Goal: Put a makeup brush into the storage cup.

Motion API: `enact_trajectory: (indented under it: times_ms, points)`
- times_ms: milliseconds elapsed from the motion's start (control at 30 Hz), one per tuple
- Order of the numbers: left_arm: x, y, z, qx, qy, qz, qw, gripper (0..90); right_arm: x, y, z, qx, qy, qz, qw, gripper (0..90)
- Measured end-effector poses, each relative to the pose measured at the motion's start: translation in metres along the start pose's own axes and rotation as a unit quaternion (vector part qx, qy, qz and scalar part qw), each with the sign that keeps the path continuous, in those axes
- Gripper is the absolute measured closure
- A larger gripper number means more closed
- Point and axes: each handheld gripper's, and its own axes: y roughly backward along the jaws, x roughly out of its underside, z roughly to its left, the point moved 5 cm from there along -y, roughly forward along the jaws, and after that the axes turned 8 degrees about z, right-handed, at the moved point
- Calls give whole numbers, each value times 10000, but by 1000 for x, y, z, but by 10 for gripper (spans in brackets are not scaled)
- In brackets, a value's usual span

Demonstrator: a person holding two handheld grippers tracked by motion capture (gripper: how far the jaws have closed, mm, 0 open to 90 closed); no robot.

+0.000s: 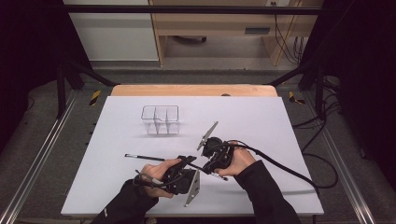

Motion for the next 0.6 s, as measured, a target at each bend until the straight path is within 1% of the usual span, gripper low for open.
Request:
enact_trajectory:
  times_ms: [133, 367, 600]
  points:
    - [-2, -1, -1, 25, -75, 1, 10000, 584, 0, -1, 1, -38, 5, -6, 10000, 841]
    - [-4, -3, -5, 59, -264, 13, 9996, 671, 0, -2, 2, -79, 56, 19, 10000, 841]
    - [-6, -3, -8, 132, -399, 6, 9991, 757, 0, -3, 3, -81, 90, 20, 9999, 841]
